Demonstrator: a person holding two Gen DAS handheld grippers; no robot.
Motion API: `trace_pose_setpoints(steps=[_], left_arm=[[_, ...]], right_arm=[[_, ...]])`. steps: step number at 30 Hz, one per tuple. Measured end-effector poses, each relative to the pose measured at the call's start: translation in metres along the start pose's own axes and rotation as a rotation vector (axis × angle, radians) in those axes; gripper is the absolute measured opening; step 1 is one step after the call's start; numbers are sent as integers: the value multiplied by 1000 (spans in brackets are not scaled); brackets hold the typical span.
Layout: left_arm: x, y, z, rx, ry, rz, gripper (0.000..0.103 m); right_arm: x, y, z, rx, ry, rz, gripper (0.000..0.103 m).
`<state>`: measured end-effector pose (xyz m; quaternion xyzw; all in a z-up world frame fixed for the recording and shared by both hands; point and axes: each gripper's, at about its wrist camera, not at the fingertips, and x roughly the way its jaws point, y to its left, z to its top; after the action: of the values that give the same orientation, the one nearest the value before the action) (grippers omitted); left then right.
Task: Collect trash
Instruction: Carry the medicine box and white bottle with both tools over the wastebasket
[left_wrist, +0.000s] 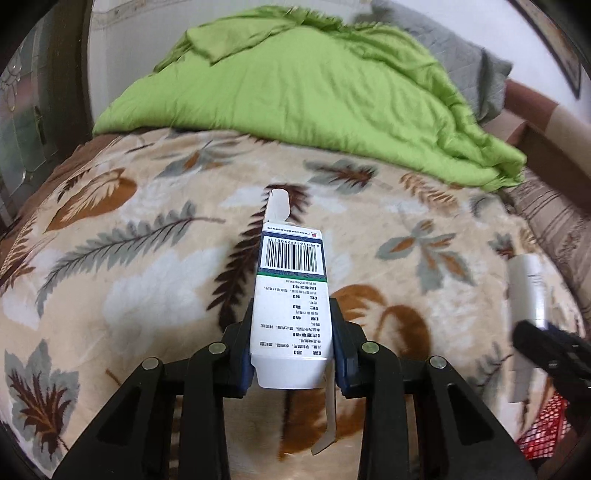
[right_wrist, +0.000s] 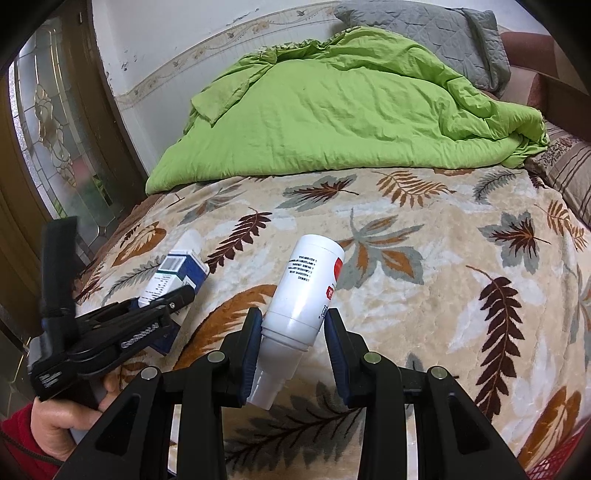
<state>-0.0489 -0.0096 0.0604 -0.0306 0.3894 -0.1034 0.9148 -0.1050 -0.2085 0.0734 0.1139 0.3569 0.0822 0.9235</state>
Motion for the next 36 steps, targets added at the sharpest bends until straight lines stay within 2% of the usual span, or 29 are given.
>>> trace_pose_setpoints(steps=[8,13,19,25,30,36], left_arm=[[-19,-26,-3,69,-69,-89,32],[-34,-42,-6,76,-74,-165,32],[-62,-82,-16,156,-67,-268,32],[-96,-152,-31,289,-39,-423,32],[-119,-212,-45,383,5,-560,32],[-136,-280,-70,507,48,-656,32]], right_arm=[[-5,-4,2,18,-22,-1,37],[-31,-13,2,45,-39,22,37],[-84,-48,-11,104,-56,14,37],[-151,-94,-38,183,-91,-55,37],[-213,-134,-61,254,-132,-162,37],[-274,-178,-91,352,-170,-265,37]])
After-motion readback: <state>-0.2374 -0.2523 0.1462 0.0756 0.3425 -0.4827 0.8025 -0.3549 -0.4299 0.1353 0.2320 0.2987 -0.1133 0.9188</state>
